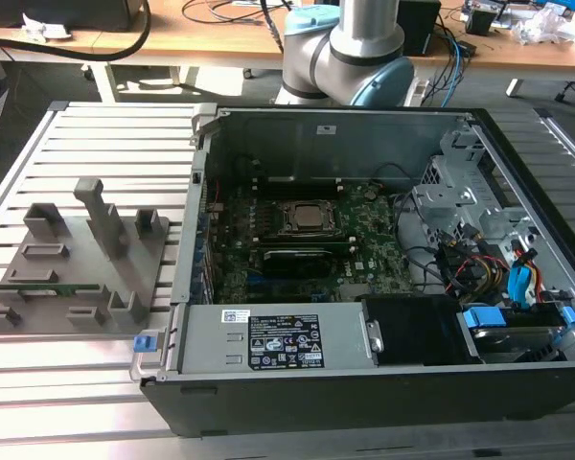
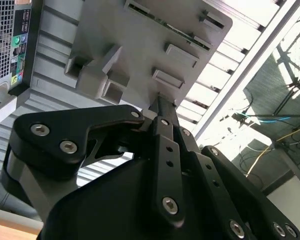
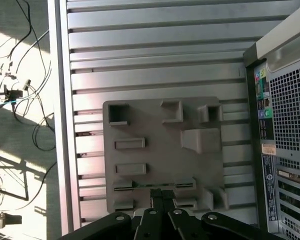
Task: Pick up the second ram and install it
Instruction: 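Reach for the second ram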
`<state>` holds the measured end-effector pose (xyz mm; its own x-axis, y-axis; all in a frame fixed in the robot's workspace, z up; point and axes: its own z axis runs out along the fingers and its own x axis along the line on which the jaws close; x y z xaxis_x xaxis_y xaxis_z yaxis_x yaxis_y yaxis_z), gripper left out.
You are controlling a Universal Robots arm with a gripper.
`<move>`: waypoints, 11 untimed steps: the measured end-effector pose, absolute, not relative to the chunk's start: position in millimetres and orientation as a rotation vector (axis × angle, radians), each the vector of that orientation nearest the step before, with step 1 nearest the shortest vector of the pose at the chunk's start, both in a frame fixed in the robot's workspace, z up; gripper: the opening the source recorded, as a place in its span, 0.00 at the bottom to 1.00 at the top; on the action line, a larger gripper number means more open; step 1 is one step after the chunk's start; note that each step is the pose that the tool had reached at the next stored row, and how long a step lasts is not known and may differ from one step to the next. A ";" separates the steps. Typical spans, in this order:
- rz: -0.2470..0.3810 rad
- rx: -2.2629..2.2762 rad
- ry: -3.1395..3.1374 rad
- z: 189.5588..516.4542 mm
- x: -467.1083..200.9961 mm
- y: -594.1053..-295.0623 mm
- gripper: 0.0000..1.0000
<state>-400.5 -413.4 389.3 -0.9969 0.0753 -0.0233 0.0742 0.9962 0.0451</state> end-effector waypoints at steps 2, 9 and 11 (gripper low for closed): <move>0.069 0.117 3.114 388.8 -402.4 -417.4 0.11; 0.069 0.117 3.114 388.6 -403.3 -418.3 0.11; 0.069 0.117 3.114 388.5 -403.4 -418.4 0.11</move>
<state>-403.4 -418.4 388.5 -0.9969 0.0753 -0.0233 0.0742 0.9962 0.0450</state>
